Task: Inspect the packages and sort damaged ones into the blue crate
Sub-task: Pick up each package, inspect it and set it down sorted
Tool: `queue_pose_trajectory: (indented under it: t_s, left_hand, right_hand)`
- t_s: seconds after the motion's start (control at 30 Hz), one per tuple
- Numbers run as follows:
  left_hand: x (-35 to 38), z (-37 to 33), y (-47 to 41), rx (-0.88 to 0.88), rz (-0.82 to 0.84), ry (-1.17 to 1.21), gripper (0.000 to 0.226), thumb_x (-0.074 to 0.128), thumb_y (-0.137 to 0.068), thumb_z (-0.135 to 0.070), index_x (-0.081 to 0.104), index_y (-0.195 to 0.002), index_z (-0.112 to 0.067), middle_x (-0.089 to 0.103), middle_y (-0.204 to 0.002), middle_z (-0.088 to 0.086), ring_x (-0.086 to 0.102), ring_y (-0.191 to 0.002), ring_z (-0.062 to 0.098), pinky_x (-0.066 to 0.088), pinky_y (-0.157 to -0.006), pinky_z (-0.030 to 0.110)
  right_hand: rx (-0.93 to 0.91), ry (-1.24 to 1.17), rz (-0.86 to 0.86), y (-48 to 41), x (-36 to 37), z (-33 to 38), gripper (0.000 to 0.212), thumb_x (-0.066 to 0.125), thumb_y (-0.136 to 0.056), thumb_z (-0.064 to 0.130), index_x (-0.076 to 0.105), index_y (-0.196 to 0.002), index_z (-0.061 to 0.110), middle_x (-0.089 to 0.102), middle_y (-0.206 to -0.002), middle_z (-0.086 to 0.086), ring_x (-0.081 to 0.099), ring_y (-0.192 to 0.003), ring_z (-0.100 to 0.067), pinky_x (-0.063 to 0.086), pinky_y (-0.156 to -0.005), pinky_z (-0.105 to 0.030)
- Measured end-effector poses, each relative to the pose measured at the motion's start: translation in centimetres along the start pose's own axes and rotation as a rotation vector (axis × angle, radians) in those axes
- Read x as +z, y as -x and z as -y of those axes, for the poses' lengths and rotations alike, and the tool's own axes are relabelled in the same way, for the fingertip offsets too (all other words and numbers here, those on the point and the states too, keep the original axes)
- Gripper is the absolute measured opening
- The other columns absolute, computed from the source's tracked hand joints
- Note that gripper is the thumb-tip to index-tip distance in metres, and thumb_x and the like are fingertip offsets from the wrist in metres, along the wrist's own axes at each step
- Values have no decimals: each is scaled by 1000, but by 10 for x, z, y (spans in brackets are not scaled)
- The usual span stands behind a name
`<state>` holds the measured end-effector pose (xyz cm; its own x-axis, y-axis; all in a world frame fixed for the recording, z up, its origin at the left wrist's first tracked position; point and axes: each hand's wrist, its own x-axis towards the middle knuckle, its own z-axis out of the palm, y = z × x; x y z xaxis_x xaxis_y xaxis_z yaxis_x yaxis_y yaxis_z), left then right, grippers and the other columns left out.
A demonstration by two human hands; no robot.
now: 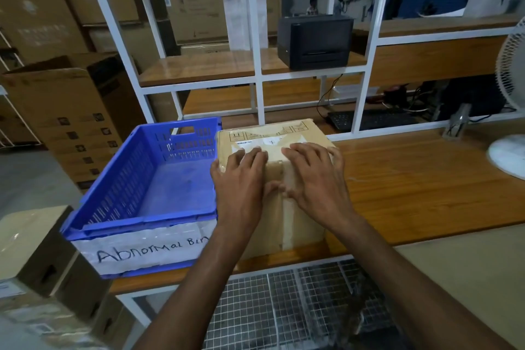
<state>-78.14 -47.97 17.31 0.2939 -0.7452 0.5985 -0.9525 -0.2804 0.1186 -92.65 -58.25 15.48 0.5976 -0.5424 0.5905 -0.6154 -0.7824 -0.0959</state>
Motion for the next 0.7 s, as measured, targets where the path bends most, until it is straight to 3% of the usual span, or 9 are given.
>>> queue_pose_trajectory:
  t_s: [0.07,0.13,0.23,0.3,0.4,0.53,0.63,0.7]
  left_hand:
    - [-11,0,-8,-71,-11,92,51,50,-95,-67,68,-121,-27,67,-131,-5,54,-125,25,39,-101,57]
    - [-18,3,-21,-189,-7,225,47,46,-100,-63,73,-108,-25,65,-128,-2,53,-122,25,42,-96,53]
    - [-13,16,-32,-324,-5,384,35,63,-98,-48,65,-123,-24,40,-153,5,37,-140,28,46,-101,54]
    - [-11,20,-36,-422,80,519,57,68,-96,-44,49,-144,-20,22,-164,10,25,-150,31,40,-110,51]
    - [-15,21,-40,-519,141,671,83,75,-91,-44,31,-157,-18,33,-162,9,38,-146,29,42,-107,41]
    - [-13,21,-38,-491,40,788,86,84,-84,-40,39,-155,-25,47,-154,4,46,-139,25,47,-104,38]
    - [-8,13,-32,-416,-33,788,85,86,-82,-38,41,-153,-29,37,-159,3,38,-143,22,40,-102,31]
    - [-1,10,-29,-376,-18,743,94,88,-80,-36,35,-157,-31,25,-161,7,32,-145,26,37,-103,33]
  right_hand:
    - [43,-70,-8,-1,-10,1,69,53,-88,73,51,-144,34,47,-150,8,32,-144,-17,17,-120,-52]
    - [137,-166,-36,-10,-19,4,61,38,-93,77,65,-128,35,56,-140,10,34,-141,-18,20,-116,-54]
    - [316,-260,-82,-28,-19,3,38,47,-100,61,68,-107,31,60,-137,5,33,-143,-22,23,-114,-52]
    - [432,-263,-4,-37,-18,0,40,54,-99,58,63,-122,27,47,-153,-2,31,-146,-27,28,-114,-51]
    - [516,-349,94,-44,-17,-7,65,59,-94,61,51,-145,22,45,-153,-5,43,-136,-31,42,-102,-42]
    - [542,-513,-34,-42,-19,-14,54,75,-87,52,58,-132,28,52,-146,-1,46,-134,-26,46,-96,-37]
    - [544,-559,-114,-32,-18,-15,56,79,-86,45,54,-133,30,42,-151,1,38,-138,-22,39,-93,-30]
    - [528,-548,-120,-22,-16,-18,68,81,-85,42,45,-141,32,31,-152,0,33,-140,-21,39,-94,-28]
